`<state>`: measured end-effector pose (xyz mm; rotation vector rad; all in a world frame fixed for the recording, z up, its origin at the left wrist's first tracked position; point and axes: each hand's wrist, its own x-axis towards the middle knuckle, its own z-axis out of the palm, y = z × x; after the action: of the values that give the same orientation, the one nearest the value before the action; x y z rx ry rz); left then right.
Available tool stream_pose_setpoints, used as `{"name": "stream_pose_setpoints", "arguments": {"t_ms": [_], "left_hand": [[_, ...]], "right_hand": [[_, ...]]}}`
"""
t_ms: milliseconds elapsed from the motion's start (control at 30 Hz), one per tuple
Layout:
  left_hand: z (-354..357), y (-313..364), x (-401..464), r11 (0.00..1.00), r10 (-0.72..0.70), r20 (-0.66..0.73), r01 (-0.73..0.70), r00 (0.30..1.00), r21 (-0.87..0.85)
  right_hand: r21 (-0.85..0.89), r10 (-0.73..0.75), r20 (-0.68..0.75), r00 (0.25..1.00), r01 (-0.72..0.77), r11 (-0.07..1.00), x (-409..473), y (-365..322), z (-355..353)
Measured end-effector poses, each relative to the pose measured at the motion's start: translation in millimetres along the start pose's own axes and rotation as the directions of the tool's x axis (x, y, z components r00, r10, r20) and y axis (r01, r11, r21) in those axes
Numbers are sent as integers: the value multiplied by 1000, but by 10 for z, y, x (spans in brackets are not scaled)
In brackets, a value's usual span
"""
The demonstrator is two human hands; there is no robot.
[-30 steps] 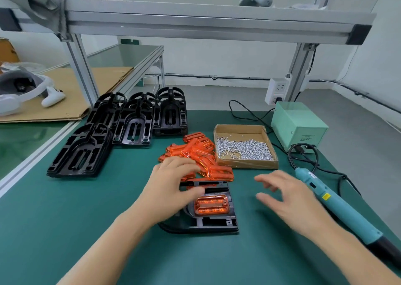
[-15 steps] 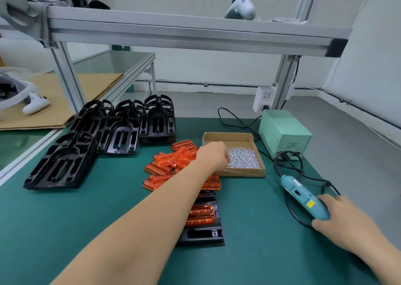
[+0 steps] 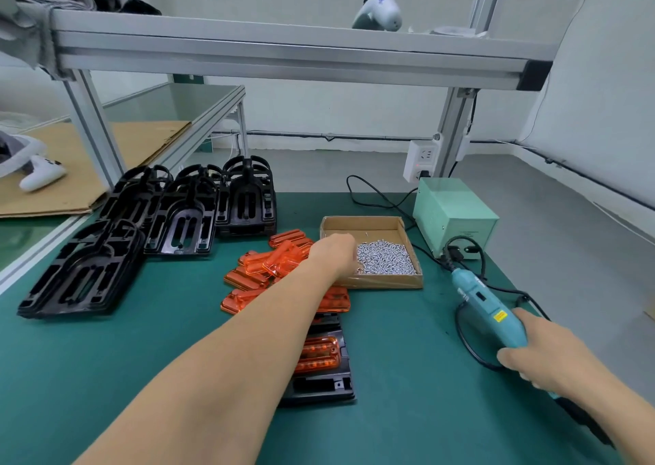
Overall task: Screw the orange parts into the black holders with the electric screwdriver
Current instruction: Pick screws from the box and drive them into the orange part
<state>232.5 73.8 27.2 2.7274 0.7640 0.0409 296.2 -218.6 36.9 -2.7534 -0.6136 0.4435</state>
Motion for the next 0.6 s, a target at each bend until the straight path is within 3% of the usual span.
{"name": "stream_pose_setpoints", "arguments": {"t_ms": [100,233,300,367,500,533,600], "left_hand": [[5,-47,-23,994,11,-47,-16,999,-110],[-40,-105,-116,875,-71,-195,-33,978,-484],[-104,-120,-231,724,-155,-195,-23,969,-689],[-165,-123,-385,503,-203,-139,-18,969,-864],[-252,-126,-784,3,-174,22,23,984,-1000],[-258,-136,-891,-69,-148,39,29,988,-997],[-251,-164,-1104,-115,-110,46,33,993,-993]], "right_hand": [[260,-34,13,999,29,965,-28,-64,-61],[586,-124,-23,992,114,802,-118,-205,-210],[723,-176,-91,980,187,665,-158,-312,-276],[830,-225,-210,951,295,474,-215,-458,-334],[925,-260,-373,890,377,-36,-322,-793,-401],[924,-266,-380,886,352,-149,-338,-875,-405],[906,-277,-373,885,283,-315,-377,-1032,-404]]}}
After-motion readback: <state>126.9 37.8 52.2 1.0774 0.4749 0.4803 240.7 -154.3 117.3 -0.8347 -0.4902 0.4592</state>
